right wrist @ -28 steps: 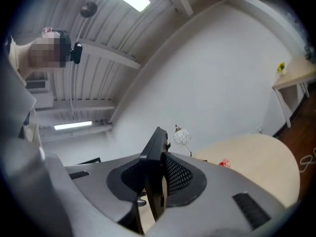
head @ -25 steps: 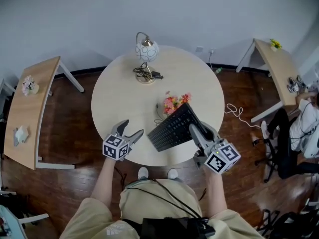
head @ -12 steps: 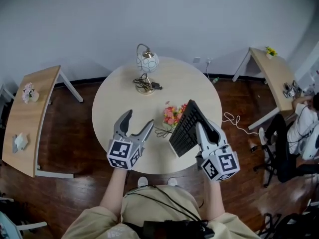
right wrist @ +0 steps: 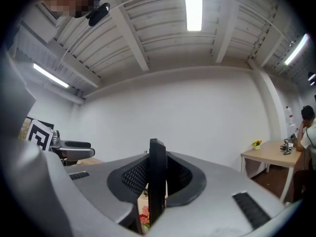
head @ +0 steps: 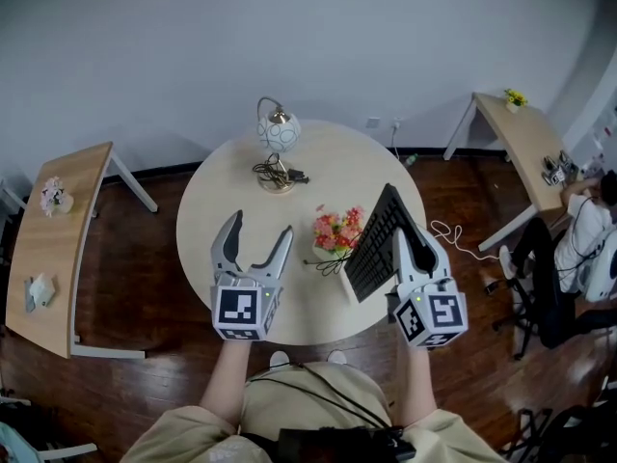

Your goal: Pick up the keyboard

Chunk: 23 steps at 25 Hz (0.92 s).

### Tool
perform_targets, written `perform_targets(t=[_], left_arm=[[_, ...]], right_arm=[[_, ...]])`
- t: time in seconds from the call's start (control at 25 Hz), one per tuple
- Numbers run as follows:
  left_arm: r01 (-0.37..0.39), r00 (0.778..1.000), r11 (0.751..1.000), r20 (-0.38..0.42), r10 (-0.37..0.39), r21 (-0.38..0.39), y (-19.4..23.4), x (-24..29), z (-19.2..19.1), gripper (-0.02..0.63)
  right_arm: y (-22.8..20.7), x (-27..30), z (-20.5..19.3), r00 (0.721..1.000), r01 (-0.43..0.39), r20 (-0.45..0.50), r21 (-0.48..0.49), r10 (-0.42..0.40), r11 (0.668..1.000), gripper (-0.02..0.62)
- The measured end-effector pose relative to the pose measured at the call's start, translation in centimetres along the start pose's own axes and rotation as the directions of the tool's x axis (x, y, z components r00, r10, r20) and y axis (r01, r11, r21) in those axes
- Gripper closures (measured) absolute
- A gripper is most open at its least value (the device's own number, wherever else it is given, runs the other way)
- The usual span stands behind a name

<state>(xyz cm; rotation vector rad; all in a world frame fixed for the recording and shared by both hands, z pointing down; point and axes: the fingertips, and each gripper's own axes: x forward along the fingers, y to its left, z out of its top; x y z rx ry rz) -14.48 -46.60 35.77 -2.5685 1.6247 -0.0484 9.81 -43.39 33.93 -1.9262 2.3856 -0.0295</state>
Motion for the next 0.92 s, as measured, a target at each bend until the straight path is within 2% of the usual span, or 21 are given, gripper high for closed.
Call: perform_targets(t=[0.16,0.4,0.64,0.92], left_arm=[[0.011,1.0,0.999,-0.011,-0.011,0.04,0.0,0.2,0.5,0.256],[-0.013,0.998,1.0,-0.055,0.014,0.022,1.0,0.0,-0.2,0.256],[-0.025,0.998,0.999,-0.058,0.026,0.024,1.2,-0.3,-0.5,0.256],[0.013,0.998,1.0,-0.061,-0.012,0.024,0.2,0.0,0.5,0.256]], right_arm=[[-0.2,0.2,-0.5,1.0,0.015,-0.02,-0.002,-0.015,1.0,0.508],[0.0,0.1,-0.2,1.0,0.015,-0.012,0.002,-0.015,1.0,0.508],[0.3,0.2,0.3,1.0,0.011,-0.005,-0.003,-0.011,1.0,0.508],[0.3,0.2,0.2,1.0,0.011,-0.017,0.002,-0.011,1.0,0.508]])
